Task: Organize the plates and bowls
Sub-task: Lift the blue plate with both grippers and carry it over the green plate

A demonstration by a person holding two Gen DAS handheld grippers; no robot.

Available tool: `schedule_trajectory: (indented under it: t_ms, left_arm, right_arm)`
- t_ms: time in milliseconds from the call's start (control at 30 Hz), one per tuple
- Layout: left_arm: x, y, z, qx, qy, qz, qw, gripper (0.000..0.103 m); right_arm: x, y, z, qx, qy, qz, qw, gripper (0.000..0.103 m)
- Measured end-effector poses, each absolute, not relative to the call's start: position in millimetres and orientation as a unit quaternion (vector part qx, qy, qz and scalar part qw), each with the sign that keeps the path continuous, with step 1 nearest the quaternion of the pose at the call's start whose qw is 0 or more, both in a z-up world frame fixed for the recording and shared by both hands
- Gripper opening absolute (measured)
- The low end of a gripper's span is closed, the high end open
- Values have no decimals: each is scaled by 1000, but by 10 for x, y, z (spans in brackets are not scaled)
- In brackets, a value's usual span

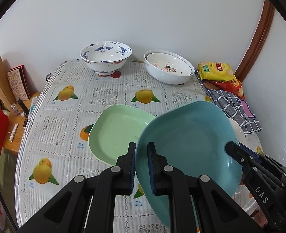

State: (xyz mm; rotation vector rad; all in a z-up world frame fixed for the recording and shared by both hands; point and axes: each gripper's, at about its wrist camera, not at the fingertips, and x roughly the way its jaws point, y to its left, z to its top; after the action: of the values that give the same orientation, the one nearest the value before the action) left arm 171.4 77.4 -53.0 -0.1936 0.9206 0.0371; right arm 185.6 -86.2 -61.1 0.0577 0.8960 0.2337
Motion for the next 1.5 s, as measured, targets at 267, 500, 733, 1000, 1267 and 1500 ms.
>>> schedule_trajectory:
  t_ms: [267, 500, 733, 1000, 1267, 1500]
  left_arm:
    - [1628, 766, -457, -90, 438, 17, 894, 12]
    - [1585, 839, -429, -92, 436, 22, 895, 12]
    - [1549, 954, -461, -99, 438, 29, 893, 12]
    - [1523, 1106, -521, -105, 441, 40, 890, 12]
    - [1517, 1252, -622, -111, 450, 49, 885, 12]
    - [1511, 1376, -756, -120, 460, 56, 878, 12]
  right_arm:
    - [1782, -870, -547, 32, 427, 112, 897, 11]
    - [1741, -793, -522, 33, 424, 116, 897, 11]
    - [1739, -682, -540, 32, 427, 124, 895, 11]
    - [1751, -541, -607, 29, 433, 134, 891, 11]
    - [1772, -390, -700, 24, 441, 142, 886, 11]
    - [1809, -266, -803, 16, 453, 148, 879, 11]
